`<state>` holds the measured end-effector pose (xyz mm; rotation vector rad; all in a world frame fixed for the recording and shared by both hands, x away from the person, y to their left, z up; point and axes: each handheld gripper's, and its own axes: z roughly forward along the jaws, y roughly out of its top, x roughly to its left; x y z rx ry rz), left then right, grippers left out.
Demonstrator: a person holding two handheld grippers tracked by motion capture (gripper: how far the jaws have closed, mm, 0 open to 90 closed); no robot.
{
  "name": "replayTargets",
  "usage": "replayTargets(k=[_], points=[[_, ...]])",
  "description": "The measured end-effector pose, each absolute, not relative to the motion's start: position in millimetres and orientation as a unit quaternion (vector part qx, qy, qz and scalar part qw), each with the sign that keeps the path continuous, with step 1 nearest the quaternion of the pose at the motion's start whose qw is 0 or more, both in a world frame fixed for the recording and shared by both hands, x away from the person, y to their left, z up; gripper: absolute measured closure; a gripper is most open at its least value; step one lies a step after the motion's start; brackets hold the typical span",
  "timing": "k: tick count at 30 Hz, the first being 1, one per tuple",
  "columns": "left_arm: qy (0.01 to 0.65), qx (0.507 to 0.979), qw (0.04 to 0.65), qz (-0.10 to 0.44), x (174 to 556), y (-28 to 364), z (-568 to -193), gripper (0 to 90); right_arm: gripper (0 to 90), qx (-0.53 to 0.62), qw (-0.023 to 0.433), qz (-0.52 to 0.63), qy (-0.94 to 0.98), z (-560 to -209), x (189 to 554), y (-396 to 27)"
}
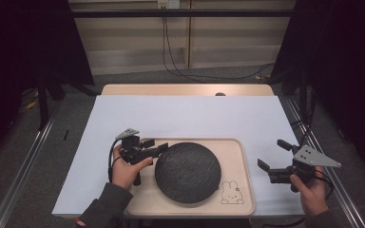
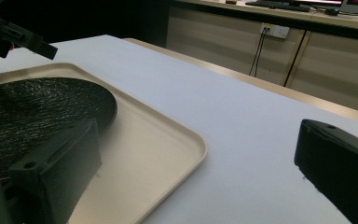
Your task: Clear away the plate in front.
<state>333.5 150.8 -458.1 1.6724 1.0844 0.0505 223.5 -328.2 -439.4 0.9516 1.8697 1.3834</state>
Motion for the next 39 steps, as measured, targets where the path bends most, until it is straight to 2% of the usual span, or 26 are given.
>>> replayTargets(k=[11,15,26,39], points=[[0.450,0.693,0.563,0.029,334,157,-451,10.3,0.0,0.359,0.309,0.521,0.710,-440,223,-328],[0.433,0.704,0.561,0.035,333,161,-450,6.6,0.0,0.359,0.312,0.520,0.710,-440,223,-329],[0.425,0.686,0.588,0.055,332,180,-443,3.5,0.0,0.360,0.309,0.519,0.711,-440,224,-328],[0.393,0.706,0.583,0.090,329,199,-442,3.4,0.0,0.360,0.310,0.520,0.710,-441,225,-328]])
